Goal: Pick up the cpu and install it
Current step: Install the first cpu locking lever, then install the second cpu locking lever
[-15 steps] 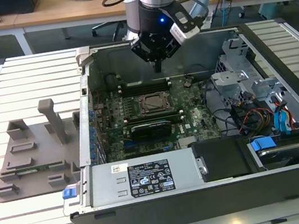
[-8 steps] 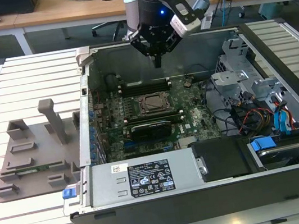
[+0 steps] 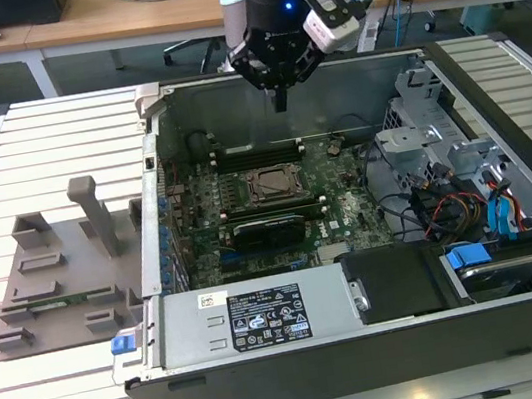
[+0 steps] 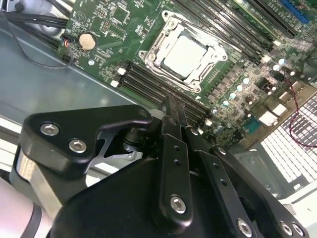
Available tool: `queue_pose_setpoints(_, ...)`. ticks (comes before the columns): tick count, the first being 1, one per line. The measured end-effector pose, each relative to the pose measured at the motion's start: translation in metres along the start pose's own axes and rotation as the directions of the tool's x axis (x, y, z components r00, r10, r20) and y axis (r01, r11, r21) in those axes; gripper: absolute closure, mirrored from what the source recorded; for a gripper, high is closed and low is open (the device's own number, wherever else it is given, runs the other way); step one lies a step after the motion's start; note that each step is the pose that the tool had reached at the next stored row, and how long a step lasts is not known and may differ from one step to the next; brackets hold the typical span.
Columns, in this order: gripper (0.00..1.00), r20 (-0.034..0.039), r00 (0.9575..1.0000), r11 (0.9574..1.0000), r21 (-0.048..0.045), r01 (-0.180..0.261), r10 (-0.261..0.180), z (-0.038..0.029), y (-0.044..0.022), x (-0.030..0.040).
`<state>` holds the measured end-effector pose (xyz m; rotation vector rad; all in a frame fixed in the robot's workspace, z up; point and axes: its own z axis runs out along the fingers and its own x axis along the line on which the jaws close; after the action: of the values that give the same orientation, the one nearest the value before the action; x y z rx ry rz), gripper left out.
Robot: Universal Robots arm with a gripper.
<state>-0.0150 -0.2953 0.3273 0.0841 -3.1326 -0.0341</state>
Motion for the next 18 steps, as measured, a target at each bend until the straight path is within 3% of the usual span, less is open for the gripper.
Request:
queue_pose_setpoints(7,0.89,0.0,1.0,1.0,-0.0001,0.0,0.0,-0.0113,0.0003,0.0001)
queue_pose_setpoints(18,0.89,0.0001,1.0,1.0,-0.0004,0.0,0.0,-0.0115,0.0003,0.0001)
